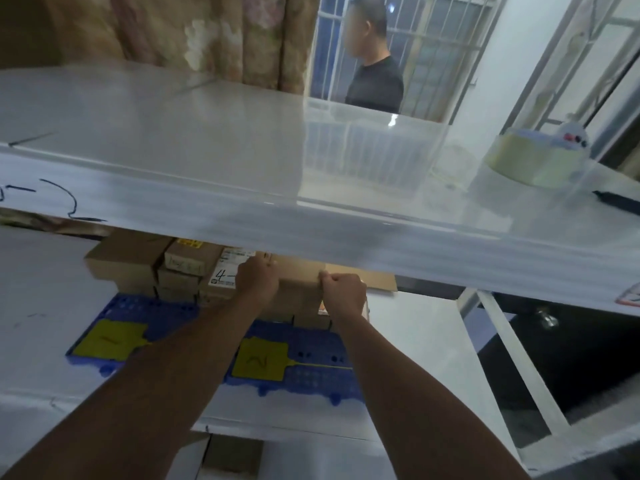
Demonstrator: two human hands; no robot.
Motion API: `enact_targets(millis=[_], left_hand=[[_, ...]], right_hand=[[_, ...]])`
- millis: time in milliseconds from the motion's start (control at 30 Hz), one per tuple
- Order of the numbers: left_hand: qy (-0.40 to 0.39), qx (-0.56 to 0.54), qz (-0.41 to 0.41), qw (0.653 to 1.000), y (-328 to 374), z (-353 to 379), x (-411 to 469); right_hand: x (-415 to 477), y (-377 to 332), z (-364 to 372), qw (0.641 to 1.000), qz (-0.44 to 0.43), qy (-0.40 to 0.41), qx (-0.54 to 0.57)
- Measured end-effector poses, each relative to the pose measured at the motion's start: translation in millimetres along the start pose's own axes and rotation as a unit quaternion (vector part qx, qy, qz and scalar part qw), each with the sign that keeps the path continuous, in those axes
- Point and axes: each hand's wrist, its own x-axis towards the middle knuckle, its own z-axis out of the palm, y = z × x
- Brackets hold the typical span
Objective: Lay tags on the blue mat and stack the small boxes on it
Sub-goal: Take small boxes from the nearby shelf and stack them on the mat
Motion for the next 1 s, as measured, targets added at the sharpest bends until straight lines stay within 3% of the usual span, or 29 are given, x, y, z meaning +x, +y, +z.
enact_targets(millis=[267,667,1000], left_hand=[[0.019,0.012,-0.023,0.999,-1.2,12.0,4.8],[0.047,0.059,0.058,0.995,-4.7,9.7,7.6],[0.024,0.065,0.096,0.993,-8.1,10.3,-2.1]], right_hand=[[7.1,-0.6,16.0,0.999,0.038,-0.003,0.034],[-1.5,-9.9,8.3,0.999,-0.012,-0.032,0.025],[-17.6,-10.9,0.4,0.998,-0.038,-0.049,0.017]])
